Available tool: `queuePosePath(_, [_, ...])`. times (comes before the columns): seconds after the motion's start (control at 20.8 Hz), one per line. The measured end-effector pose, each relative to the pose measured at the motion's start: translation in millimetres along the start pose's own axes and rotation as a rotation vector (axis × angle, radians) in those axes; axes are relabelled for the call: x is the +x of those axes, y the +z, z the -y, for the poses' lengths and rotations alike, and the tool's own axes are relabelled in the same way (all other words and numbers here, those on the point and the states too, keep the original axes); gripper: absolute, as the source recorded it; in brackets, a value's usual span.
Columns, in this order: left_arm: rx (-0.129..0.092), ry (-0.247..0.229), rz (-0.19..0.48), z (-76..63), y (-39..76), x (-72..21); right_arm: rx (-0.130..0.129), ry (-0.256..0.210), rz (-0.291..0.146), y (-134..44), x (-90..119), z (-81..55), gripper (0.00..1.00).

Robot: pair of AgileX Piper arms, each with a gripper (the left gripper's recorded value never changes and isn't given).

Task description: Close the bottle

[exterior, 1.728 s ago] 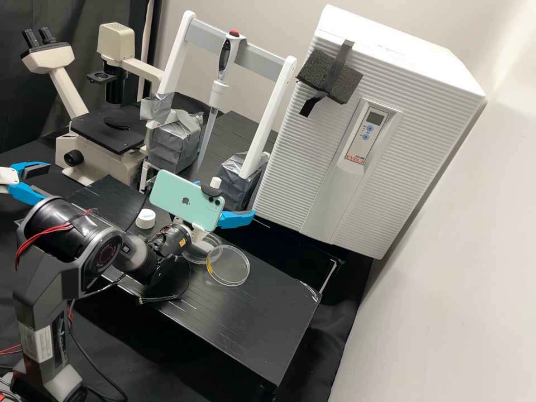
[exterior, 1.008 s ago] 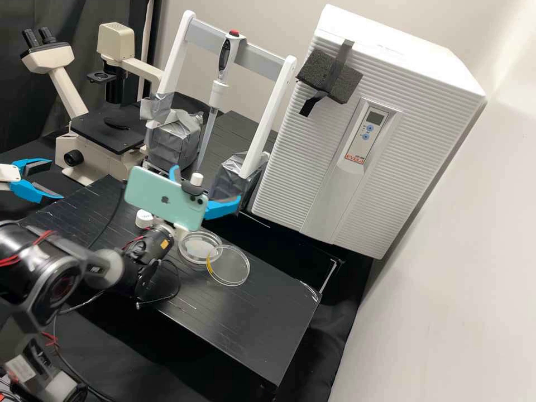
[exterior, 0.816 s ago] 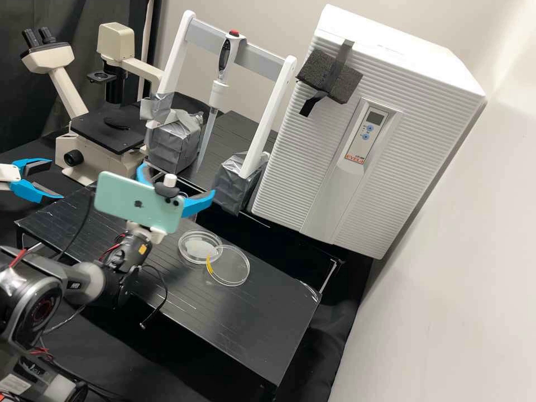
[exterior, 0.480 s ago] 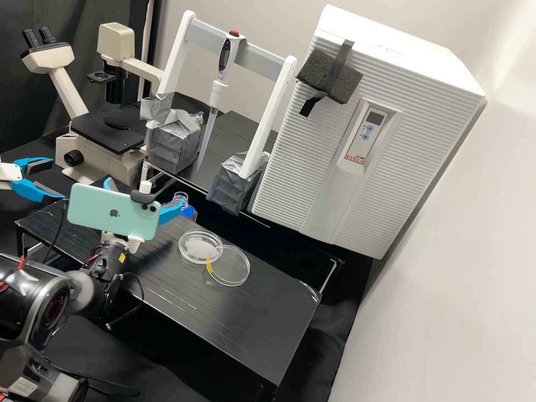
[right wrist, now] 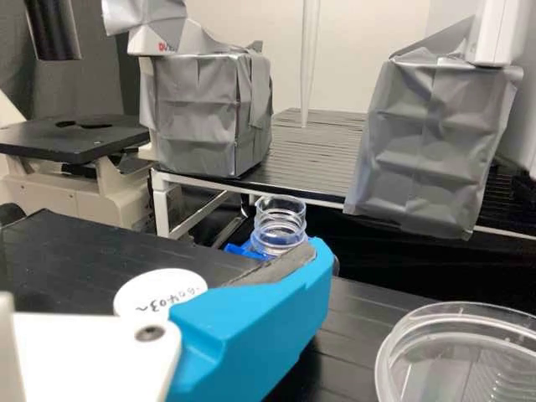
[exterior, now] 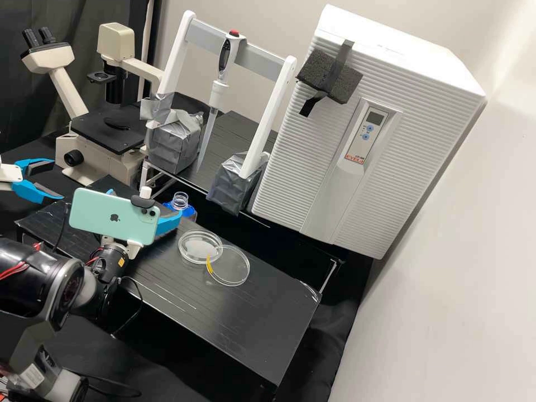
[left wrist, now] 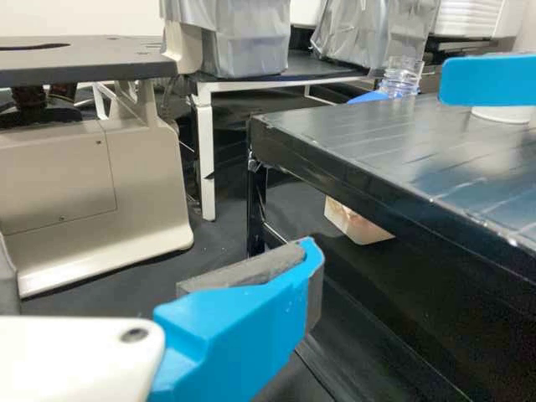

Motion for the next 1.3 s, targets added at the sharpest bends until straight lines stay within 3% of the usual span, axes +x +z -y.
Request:
queuePosePath(0.29, [0.013,0.007,0.013,-3.0,1.1,3.7,-0.001,0.021,0.016,3.4,-15.9,-2.3,1.0])
queuePosePath(0.62, [0.028,0.01,0.044,-5.3,6.2,9.7,-0.003,0.013,0.022,5.7,-28.7,1.2,1.0])
queuePosePath(0.67, [0.03,0.012,0.044,-5.9,6.0,10.1,-0.003,0.009,0.019,5.1,-28.7,1.8,0.0])
queuePosePath(1.3, [0.031,0.012,0.044,-6.1,5.9,10.2,-0.003,-0.004,0.008,3.0,-27.3,3.9,0.0])
